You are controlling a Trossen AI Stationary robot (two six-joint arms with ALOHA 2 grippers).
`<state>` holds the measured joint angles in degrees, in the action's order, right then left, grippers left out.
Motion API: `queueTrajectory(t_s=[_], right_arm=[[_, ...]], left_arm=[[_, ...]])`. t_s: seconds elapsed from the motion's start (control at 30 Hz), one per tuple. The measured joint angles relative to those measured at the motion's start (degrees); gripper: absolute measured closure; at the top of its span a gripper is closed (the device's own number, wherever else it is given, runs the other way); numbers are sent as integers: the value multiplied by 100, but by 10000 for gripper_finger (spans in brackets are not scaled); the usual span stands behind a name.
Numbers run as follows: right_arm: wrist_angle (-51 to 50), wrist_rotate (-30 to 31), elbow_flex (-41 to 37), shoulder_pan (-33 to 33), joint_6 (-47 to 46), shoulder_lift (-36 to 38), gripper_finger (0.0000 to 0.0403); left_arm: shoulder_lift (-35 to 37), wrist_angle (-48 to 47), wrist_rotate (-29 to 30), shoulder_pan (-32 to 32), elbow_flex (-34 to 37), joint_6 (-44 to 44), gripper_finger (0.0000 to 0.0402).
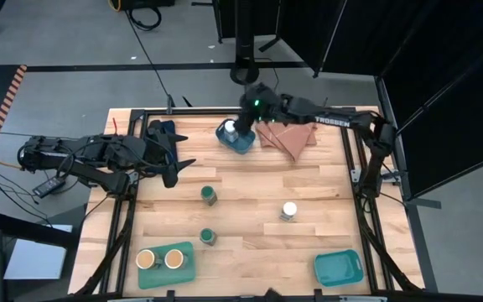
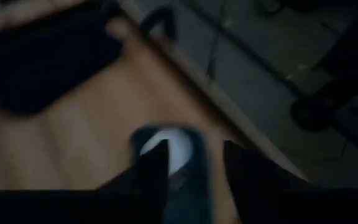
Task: Sort spices by type
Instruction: Put the top green seasoning bottle into the green bin
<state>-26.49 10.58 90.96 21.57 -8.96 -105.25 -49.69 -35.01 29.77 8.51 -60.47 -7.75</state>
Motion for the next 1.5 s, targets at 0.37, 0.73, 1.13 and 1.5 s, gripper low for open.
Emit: queueTrajectory(t_s=[0.37,0.73,1.13,1.5], right_arm=[[-229,-187,-4,-1038,-147,-649,395],[-161,58,-5,-892,-210,-965,398],[-140,-184,-229,-921,-184,-999,401],[-207,-119,-570,-626,-329,-999,402]], left_arm=[[0,92,36,-2,0,-48,51],[0,81,34,-1,0,-187,51],[0,75,31,-2,0,-319,51],[0,75,29,-2,0,-330,51]])
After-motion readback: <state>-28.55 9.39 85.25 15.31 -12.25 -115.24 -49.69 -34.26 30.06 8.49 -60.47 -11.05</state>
